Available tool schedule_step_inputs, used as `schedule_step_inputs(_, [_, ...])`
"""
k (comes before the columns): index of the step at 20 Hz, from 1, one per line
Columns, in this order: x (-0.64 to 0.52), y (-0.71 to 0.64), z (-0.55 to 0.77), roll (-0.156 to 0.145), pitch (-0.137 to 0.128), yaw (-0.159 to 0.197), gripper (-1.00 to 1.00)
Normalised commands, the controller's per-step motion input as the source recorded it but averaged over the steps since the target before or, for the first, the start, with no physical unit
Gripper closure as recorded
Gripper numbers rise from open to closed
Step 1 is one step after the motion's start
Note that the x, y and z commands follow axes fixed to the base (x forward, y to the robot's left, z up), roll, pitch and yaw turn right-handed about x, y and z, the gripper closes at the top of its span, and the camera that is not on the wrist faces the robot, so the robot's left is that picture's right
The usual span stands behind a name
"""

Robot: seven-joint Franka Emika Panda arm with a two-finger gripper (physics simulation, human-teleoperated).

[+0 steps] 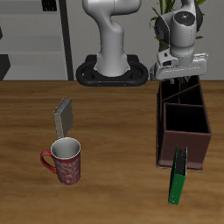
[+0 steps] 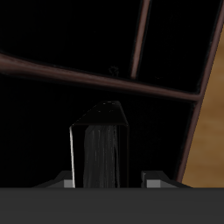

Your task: Place the black book into the left desk caddy's left compartment

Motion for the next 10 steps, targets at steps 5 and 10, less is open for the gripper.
schedule_step_inputs(5, [0.09,-0.34,0.13,-0.069,0.006,-0.026,-1.0])
schedule_step_inputs(10, [0.1,-0.26,0.13,-0.031,-0.004,0.006,-1.0])
